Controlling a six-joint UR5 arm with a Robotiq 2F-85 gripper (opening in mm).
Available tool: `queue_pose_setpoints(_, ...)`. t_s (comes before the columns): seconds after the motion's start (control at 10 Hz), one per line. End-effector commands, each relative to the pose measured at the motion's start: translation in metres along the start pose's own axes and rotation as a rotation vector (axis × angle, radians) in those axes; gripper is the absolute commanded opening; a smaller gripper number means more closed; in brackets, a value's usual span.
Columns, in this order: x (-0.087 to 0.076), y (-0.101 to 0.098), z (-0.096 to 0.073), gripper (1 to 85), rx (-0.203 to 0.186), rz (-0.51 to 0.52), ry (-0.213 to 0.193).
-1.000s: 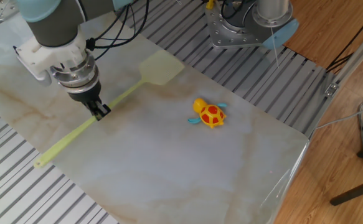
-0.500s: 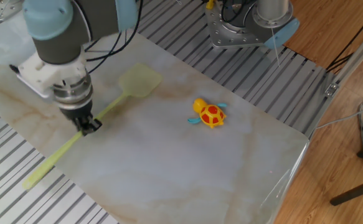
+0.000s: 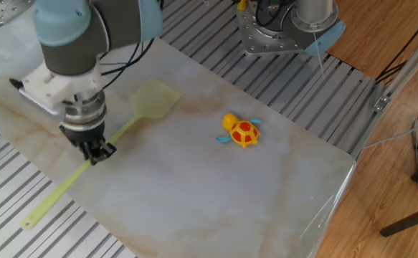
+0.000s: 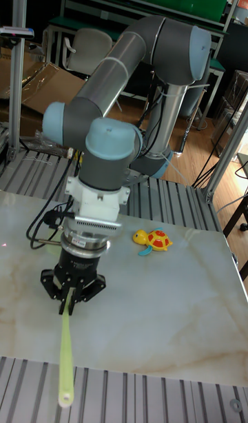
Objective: Swat with a flyswatter
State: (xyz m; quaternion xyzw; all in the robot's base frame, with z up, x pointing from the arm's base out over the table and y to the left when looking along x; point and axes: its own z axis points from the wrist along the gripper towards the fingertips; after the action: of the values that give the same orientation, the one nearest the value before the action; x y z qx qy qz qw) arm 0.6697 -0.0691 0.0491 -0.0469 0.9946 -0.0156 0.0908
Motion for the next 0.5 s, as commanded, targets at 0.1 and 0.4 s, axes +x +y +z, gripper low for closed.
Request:
queue_pose_setpoints(0.1,0.012,0.038,-0.040,1.3,-0.102,0.157,0.031)
queue_pose_setpoints(0.4,-0.001,0.028,0.001,1.3,-0.084,0.117,0.002)
